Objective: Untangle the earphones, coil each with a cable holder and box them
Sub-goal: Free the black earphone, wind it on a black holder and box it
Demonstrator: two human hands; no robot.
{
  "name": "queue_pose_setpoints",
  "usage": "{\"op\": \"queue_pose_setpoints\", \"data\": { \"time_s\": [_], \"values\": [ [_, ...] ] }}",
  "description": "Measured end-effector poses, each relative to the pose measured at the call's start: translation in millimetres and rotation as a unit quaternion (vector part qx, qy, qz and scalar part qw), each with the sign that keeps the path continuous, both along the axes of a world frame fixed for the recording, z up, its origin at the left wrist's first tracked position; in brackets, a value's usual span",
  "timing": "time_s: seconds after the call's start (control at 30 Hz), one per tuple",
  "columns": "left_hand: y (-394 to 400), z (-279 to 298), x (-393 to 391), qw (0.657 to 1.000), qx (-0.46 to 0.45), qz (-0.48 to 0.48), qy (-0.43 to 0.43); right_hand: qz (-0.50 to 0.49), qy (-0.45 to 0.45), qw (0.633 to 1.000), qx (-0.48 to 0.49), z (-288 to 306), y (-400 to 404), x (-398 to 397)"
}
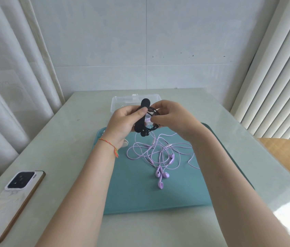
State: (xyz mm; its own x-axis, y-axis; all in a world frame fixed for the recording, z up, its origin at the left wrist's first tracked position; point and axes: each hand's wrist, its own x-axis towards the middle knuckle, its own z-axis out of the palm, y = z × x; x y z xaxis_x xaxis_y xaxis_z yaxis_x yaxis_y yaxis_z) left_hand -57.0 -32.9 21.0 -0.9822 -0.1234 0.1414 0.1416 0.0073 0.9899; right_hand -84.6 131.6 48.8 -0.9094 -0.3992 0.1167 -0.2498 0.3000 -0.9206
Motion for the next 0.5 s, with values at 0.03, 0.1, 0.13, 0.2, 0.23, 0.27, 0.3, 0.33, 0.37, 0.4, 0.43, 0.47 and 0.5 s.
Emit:
{"op": "queue_pose_setpoints", "data": {
  "time_s": [0.03,0.1,0.13,0.2,0.23,0.27,0.3,0.33,0.37,0.4,0.43,0.47,0.5],
  "values": [
    [0,0,1,1.000,0.001,-0.001,-0.003,-0.005,-0.004,1.000,-0.004,-1,0,-1],
    [2,0,0,1.000,0.006,-0.001,-0.012,-0.012,-0.019,0.999,-0.030,-2,-2,-1],
    [3,-1,-1,1.000,0.009,0.001,-0.015,-0.014,-0.030,0.998,-0.047,-2,-3,0],
    [4,-2,-2,1.000,0.019,0.010,-0.021,-0.018,-0.050,0.996,-0.074,-3,-7,1],
    [4,-2,-3,0.999,0.028,0.015,-0.024,-0.020,-0.057,0.995,-0.084,-4,-9,0],
    [4,-2,-4,0.999,0.038,0.021,-0.027,-0.021,-0.063,0.994,-0.089,-6,-10,-1],
    [3,-2,-4,0.998,0.047,0.026,-0.030,-0.021,-0.072,0.993,-0.094,-7,-11,-1],
    [2,-3,-5,0.998,0.053,0.031,-0.031,-0.017,-0.086,0.991,-0.102,-9,-12,-1],
    [1,-3,-5,0.997,0.056,0.033,-0.031,-0.007,-0.105,0.988,-0.116,-10,-13,-1],
    [0,-2,-5,0.997,0.055,0.034,-0.030,0.011,-0.128,0.982,-0.135,-11,-13,-1],
    [0,-1,-5,0.998,0.051,0.035,-0.028,0.035,-0.148,0.977,-0.152,-12,-13,0],
    [0,-1,-5,0.998,0.047,0.038,-0.025,0.061,-0.163,0.972,-0.160,-14,-12,1],
    [0,1,-5,0.998,0.043,0.044,-0.021,0.083,-0.173,0.968,-0.161,-14,-11,2]
  ]
}}
